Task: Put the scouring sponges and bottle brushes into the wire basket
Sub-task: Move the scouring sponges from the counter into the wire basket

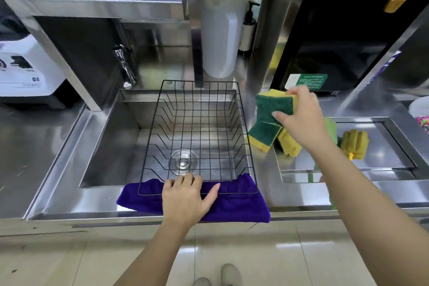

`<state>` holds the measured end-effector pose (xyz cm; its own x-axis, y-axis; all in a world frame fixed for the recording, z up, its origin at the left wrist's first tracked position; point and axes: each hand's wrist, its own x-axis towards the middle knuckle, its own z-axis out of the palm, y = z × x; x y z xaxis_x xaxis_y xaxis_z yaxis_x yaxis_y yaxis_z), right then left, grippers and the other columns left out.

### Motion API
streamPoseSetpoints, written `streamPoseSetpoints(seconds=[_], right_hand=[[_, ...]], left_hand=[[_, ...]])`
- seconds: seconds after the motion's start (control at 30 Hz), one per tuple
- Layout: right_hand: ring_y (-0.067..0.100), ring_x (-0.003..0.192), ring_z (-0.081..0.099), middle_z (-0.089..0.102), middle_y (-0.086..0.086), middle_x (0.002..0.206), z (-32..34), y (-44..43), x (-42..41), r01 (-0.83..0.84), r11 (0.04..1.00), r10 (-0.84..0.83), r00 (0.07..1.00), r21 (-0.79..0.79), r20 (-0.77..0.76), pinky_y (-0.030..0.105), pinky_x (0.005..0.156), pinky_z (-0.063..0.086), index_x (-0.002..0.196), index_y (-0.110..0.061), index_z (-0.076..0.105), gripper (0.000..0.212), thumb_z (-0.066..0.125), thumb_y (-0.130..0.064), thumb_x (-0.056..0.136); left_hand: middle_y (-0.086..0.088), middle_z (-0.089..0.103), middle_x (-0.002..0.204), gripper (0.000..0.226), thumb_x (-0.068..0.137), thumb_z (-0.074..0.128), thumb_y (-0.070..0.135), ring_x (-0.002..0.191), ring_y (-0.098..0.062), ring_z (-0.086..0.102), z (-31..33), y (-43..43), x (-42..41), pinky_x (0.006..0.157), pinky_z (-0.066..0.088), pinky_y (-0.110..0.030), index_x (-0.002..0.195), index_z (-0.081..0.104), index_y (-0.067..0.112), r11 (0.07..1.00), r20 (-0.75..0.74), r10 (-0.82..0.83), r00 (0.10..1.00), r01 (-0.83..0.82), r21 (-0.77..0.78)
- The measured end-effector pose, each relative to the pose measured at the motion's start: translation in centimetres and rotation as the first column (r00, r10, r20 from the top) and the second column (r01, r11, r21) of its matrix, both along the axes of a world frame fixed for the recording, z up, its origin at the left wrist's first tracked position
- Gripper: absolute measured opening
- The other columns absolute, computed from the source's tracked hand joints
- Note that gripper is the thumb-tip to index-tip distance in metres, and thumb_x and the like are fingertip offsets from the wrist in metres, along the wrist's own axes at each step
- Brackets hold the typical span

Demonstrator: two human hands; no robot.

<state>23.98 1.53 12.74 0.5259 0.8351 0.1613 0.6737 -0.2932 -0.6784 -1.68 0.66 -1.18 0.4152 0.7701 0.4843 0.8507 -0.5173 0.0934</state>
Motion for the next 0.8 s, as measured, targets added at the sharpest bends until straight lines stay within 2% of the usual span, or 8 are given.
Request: streamPoseSetpoints(seconds=[0.1,0.2,0.3,0.4,0.47,0.53,0.67,0.8], right_hand=[[0.018,0.094,0.05,0.052,0.002,0.108,-0.4,2.0,-3.2,-0.052,0.997,0.065,0.969,0.064,-0.238,0.03,0.073,0.039,0.116,-0.021,0.043,0.05,0.073,-0.021,0.076],[0.014,0.091,0.057,0.055,-0.001,0.102,-2.2,3.7,-6.3,-0.095,0.995,0.098,0.849,0.032,-0.519,0.028,0.075,0.049,0.113,-0.018,0.043,0.051,0.076,-0.018,0.074],[0.005,0.083,0.055,0.054,-0.006,0.095,-5.0,5.0,-8.8,-0.21,0.974,0.107,0.745,-0.08,-0.659,0.019,0.064,0.045,0.106,-0.02,0.043,0.045,0.075,-0.015,0.075],[0.017,0.092,0.061,0.06,0.005,0.106,-8.0,5.8,-10.9,-0.361,0.906,0.087,0.668,-0.22,-0.739,0.029,0.077,0.052,0.108,-0.015,0.045,0.044,0.075,-0.012,0.076],[0.026,0.1,0.062,0.062,0.013,0.111,-9.4,6.0,-12.0,-0.424,0.855,0.07,0.663,-0.297,-0.746,0.04,0.089,0.052,0.109,-0.01,0.048,0.043,0.075,-0.011,0.075],[0.028,0.1,0.061,0.061,0.015,0.108,-10.4,6.1,-12.6,-0.483,0.799,0.105,0.698,-0.358,-0.708,0.045,0.091,0.052,0.105,-0.009,0.05,0.037,0.074,-0.013,0.076],[0.022,0.084,0.06,0.061,0.008,0.09,-11.7,6.1,-13.5,-0.584,0.702,0.204,0.713,-0.408,-0.67,0.037,0.075,0.053,0.082,-0.015,0.051,0.023,0.074,-0.015,0.076],[0.008,0.067,0.049,0.052,-0.005,0.073,-12.2,6.4,-13.8,-0.614,0.661,0.393,0.772,-0.43,-0.499,0.024,0.058,0.038,0.073,-0.019,0.054,0.022,0.074,-0.026,0.075]], left_hand=[[-0.005,0.061,0.058,0.054,0.086,0.045,0.054,0.051,-0.025,0.057,-0.3,0.0,-0.1,0.054,0.048,-0.033,0.061,0.063,0.009,1.0,0.008,-0.021,1.0,0.02,0.016],[-0.005,0.063,0.061,0.054,0.087,0.045,0.055,0.055,-0.024,0.058,-0.5,0.1,-0.2,0.056,0.048,-0.033,0.064,0.064,0.009,0.999,0.006,-0.026,1.0,0.026,0.04],[-0.004,0.061,0.06,0.053,0.088,0.046,0.055,0.057,-0.025,0.057,-0.8,0.1,-0.2,0.057,0.045,-0.034,0.065,0.063,0.01,0.998,0.012,-0.019,1.0,0.018,0.066],[-0.003,0.058,0.06,0.051,0.088,0.047,0.055,0.058,-0.025,0.055,-1.0,0.2,-0.3,0.057,0.042,-0.034,0.064,0.06,0.012,0.996,0.045,-0.01,0.999,0.007,0.084],[-0.002,0.058,0.06,0.05,0.089,0.046,0.054,0.058,-0.024,0.054,-1.0,0.1,-0.3,0.056,0.041,-0.033,0.065,0.059,0.013,0.996,0.057,-0.016,0.998,0.011,0.087],[-0.002,0.058,0.06,0.048,0.088,0.048,0.053,0.059,-0.023,0.054,-0.9,0.1,-0.3,0.056,0.042,-0.033,0.065,0.06,0.013,0.996,0.063,-0.027,0.998,0.022,0.081],[-0.002,0.06,0.063,0.045,0.086,0.051,0.052,0.06,-0.022,0.055,-0.9,0.0,-0.3,0.057,0.041,-0.033,0.067,0.062,0.014,0.997,0.065,-0.012,0.998,0.007,0.077],[-0.003,0.068,0.08,0.046,0.088,0.047,0.053,0.071,-0.022,0.061,-0.9,0.1,-0.3,0.06,0.045,-0.034,0.085,0.069,0.012,0.999,0.025,-0.003,1.0,0.002,0.047]])
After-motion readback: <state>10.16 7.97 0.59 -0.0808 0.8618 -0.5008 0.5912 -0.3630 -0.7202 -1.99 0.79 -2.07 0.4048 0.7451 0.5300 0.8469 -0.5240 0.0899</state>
